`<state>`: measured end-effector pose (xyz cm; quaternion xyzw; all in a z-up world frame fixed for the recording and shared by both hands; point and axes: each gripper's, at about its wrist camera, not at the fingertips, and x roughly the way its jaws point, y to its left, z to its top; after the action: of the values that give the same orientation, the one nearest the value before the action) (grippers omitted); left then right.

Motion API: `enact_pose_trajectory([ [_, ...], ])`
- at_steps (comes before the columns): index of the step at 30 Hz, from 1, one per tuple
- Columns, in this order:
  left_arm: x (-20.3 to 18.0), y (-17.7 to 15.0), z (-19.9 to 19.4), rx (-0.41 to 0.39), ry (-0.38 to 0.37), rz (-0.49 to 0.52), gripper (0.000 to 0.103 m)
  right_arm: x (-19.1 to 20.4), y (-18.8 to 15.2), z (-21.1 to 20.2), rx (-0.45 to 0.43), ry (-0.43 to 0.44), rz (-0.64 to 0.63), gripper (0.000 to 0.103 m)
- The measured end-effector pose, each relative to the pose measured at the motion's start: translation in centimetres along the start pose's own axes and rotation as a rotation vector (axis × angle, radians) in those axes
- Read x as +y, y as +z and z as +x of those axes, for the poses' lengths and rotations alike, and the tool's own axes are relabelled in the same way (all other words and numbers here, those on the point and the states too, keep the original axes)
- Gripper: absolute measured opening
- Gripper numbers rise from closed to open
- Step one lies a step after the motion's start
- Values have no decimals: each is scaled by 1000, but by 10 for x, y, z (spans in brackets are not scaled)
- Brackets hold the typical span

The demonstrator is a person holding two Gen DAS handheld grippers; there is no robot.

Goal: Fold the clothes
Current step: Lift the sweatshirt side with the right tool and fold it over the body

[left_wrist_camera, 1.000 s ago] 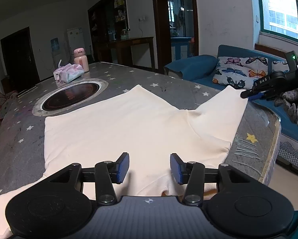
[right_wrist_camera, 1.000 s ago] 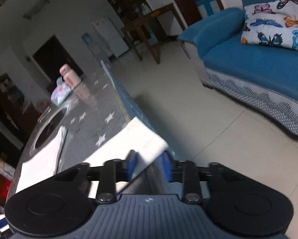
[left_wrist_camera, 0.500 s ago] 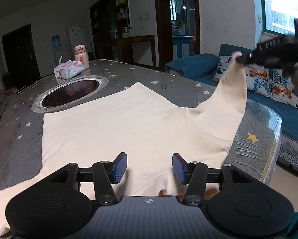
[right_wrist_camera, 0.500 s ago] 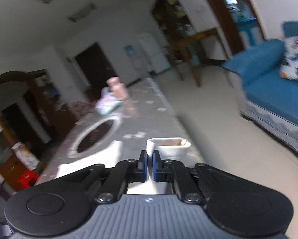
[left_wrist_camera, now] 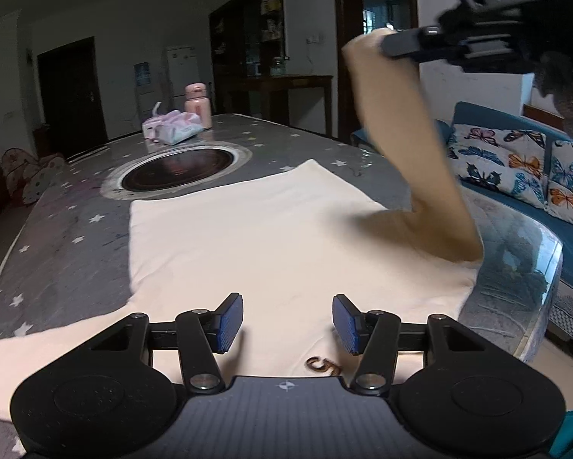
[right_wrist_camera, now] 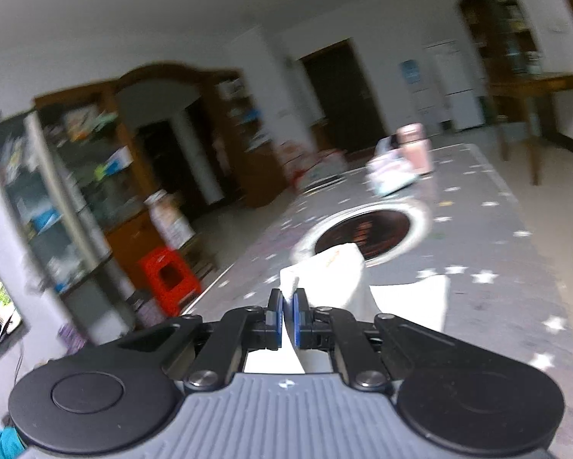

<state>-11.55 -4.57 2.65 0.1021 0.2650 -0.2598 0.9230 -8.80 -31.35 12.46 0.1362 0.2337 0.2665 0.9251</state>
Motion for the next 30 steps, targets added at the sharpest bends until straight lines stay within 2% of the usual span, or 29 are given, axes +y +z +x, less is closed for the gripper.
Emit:
enact_pose_trajectory([
  [5, 11, -5, -8, -8, 38, -31, 58, 34, -6, 47, 96, 88, -62, 5],
  [13, 29, -14, -16, -3, 83, -84, 59, 67, -45, 109, 289, 160, -116, 5],
  [15, 30, -15, -18, -2, 86, -88, 59, 72, -51, 114, 311, 164, -122, 10],
  [20, 33, -15, -20, -5, 92, -91, 59, 68, -57, 109, 321, 156, -132, 11],
  [22, 34, -14, -20, -6, 91, -93, 59, 58, -56, 99, 322, 119, -147, 12],
  [24, 34, -13, -17, -5, 87, -96, 59, 46, -56, 87, 322, 67, -162, 19],
  [30, 33, -9, -8, 4, 73, -104, 57, 1, -73, 42, 331, -133, -154, 19],
])
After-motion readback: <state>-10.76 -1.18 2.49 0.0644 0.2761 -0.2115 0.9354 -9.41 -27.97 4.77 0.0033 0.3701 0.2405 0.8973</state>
